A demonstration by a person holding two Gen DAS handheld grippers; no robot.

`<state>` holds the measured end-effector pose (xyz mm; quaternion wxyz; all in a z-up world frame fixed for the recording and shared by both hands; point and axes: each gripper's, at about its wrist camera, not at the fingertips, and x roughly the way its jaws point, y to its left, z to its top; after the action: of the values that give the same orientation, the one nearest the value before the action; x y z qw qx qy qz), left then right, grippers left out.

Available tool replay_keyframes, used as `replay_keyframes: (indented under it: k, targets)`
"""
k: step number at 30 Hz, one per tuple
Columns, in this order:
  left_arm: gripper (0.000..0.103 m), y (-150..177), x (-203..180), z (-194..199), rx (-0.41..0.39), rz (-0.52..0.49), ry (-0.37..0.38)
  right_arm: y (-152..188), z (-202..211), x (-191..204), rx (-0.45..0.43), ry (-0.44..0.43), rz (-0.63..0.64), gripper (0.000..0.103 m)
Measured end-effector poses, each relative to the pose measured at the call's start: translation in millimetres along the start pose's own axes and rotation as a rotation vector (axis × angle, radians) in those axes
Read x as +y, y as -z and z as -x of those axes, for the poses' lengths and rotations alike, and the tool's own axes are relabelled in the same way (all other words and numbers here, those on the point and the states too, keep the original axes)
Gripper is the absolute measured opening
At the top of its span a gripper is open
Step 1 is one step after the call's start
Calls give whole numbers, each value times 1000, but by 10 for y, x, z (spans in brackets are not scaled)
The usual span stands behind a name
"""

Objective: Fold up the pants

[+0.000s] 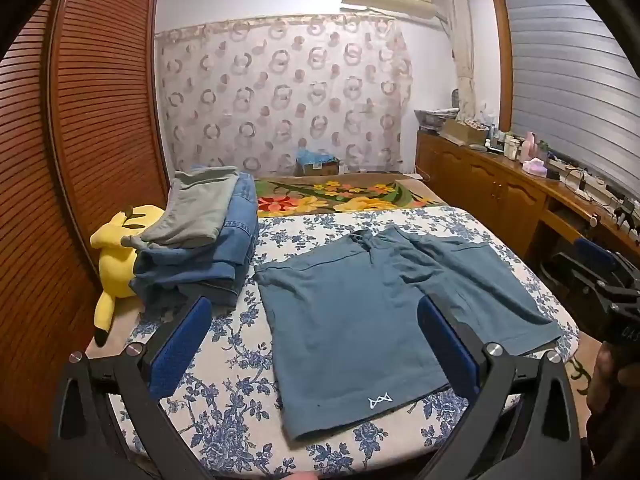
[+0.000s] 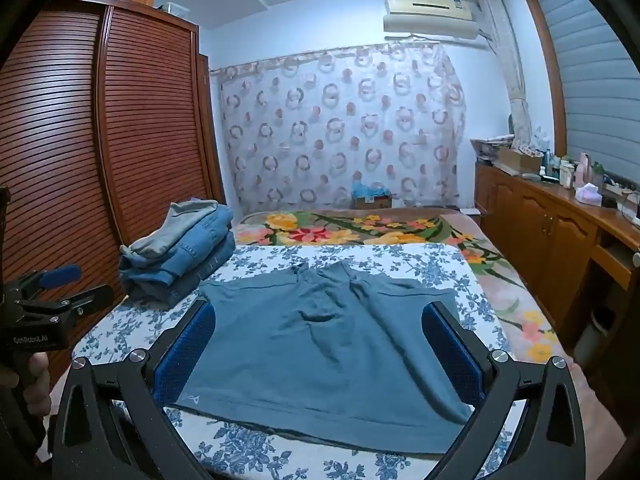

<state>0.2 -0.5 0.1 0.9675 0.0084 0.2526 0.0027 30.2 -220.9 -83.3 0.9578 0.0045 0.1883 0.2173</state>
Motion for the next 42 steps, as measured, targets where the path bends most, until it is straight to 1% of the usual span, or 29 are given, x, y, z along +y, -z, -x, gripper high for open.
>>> replay_keyframes:
  k: [12,13,19,29,30,42]
  targets:
    - [103,10,-12,-31,-16,13,4,6,6,40,5,-3,0,103]
    - [103,-2,7,36,-16,6,2,6,9,43,5,-4,-1,103]
    - [103,-64,-3,103,-22,6,2,-9,-25,38,1,-4,-1,103]
    - [103,-124,35,135,-29,5,1,27,-5,19,0,-4,-2,103]
    - [103,-75,-16,137,-32,5,-1,30,-2,21,-1,-3,-1,103]
    - [103,-87,-16,153,-34,3,-2,34,16,26,-7,0,0,103]
